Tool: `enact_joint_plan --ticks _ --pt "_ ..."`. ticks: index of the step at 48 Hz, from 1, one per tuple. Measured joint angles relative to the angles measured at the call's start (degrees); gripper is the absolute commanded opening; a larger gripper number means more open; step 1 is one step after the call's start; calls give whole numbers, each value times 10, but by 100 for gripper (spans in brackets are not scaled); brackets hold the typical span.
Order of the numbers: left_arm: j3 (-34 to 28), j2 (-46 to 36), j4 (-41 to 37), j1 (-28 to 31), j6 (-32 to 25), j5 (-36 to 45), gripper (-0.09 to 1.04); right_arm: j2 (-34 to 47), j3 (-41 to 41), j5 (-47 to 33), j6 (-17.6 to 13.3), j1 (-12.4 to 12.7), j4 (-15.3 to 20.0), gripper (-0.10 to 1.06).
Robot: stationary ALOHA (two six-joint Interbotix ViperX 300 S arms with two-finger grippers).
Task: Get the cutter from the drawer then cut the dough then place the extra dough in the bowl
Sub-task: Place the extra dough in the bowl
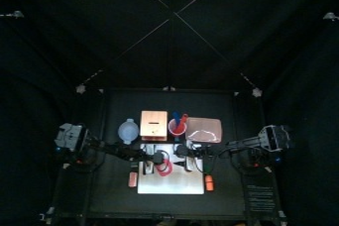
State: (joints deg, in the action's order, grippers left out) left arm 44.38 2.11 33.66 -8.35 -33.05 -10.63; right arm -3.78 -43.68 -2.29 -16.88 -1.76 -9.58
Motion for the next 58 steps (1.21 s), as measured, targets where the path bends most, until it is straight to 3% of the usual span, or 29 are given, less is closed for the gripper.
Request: enact_joint_plan --ticks 19,38,48,58 --pt "152 -233 17 15 0 -127 58 -2 -4 4 1 14 2 89" --pt "290 -461 38 116 -1 -182 58 -2 -9 4 0 16 4 89" --pt "334 -519 38 186 -1 -183 58 -2 -13 4 1 16 4 89" --pt "359 -523 39 224 -1 -161 58 -2 -20 4 0 16 4 89"
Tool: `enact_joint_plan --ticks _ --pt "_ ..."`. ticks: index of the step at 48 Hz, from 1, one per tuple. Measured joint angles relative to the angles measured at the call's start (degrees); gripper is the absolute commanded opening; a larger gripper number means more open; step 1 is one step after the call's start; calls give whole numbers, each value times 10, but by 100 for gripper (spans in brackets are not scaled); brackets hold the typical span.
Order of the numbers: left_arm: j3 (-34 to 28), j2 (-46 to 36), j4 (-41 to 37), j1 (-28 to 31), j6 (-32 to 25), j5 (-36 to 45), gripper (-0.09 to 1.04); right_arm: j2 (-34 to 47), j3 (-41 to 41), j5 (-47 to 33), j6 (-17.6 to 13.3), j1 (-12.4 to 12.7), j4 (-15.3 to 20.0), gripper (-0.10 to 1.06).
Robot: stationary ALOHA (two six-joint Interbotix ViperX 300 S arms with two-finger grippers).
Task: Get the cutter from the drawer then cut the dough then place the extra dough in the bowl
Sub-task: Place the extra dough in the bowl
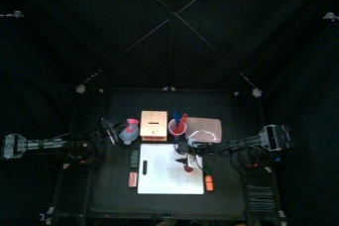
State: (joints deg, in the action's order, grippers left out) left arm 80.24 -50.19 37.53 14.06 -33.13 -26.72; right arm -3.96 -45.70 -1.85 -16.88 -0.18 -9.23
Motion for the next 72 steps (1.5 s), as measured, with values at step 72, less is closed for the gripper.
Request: enact_joint_plan --ticks 72 --pt "9 77 224 22 33 40 89 0 -1 0 2 11 -4 89"
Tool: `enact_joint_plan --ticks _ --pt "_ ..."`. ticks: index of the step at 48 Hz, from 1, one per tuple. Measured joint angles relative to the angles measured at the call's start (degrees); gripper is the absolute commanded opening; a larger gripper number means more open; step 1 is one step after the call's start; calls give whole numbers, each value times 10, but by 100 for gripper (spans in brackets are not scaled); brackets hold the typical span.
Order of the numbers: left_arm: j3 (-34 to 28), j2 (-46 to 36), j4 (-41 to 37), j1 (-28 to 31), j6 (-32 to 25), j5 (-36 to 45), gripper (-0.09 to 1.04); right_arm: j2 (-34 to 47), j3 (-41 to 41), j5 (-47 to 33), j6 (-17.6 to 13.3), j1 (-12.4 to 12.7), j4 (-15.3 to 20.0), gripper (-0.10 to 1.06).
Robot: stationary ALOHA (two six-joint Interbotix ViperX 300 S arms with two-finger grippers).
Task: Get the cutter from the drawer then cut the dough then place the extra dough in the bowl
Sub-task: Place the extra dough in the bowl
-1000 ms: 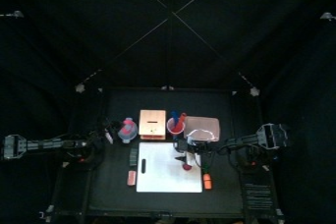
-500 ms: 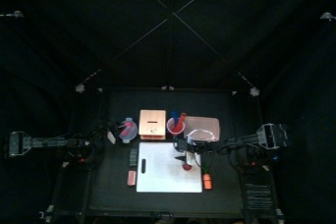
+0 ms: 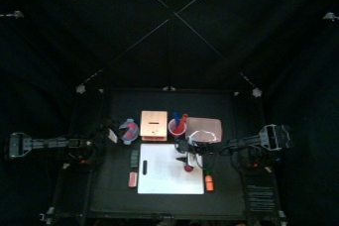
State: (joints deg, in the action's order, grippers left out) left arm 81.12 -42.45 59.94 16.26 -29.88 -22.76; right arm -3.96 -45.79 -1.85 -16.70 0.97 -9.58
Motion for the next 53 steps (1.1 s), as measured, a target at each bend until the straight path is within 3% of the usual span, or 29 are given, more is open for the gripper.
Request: enact_joint_plan --ticks 23,45,53 --pt "1 0 43 -1 104 2 90 0 3 1 0 1 0 89" --pt "4 0 22 -3 110 2 89 0 3 1 0 2 1 89" --pt "-1 0 -56 -9 105 2 88 0 7 1 0 2 2 89"
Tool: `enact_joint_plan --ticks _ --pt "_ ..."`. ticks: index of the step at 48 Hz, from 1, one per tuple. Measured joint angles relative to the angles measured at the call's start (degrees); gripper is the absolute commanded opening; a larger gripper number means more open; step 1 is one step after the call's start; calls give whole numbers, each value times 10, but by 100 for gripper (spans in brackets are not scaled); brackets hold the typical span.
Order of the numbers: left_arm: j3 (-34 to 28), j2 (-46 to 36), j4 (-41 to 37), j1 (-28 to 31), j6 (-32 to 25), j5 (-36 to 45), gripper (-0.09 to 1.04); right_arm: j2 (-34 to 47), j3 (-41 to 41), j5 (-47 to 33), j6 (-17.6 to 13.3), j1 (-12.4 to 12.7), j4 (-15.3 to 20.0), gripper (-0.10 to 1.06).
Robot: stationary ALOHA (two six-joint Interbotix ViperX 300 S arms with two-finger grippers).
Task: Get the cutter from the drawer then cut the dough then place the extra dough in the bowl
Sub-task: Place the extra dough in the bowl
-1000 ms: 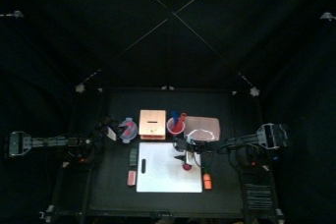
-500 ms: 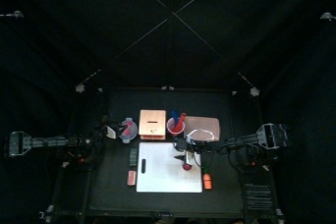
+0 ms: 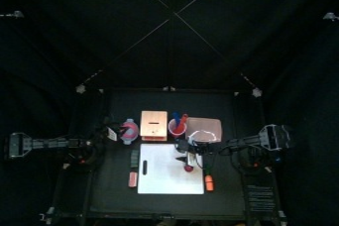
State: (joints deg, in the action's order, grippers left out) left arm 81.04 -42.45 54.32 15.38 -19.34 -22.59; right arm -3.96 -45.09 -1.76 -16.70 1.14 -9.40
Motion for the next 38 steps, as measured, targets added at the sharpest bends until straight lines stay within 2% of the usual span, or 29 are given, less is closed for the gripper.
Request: enact_joint_plan --ticks 7,13,18,28,38 --pt "-14 0 -126 -34 2 -2 88 0 11 -7 8 0 -5 89" --pt "-22 2 -251 -71 6 -18 88 -4 17 -33 7 0 -28 89" --pt "-22 7 -312 -86 6 -38 88 -14 17 -78 6 0 -45 89" --pt "-22 13 -352 -99 5 -68 88 -26 10 -167 8 3 -54 89" --pt "-21 13 -355 -105 5 -71 88 -27 -1 -190 7 11 -63 89"
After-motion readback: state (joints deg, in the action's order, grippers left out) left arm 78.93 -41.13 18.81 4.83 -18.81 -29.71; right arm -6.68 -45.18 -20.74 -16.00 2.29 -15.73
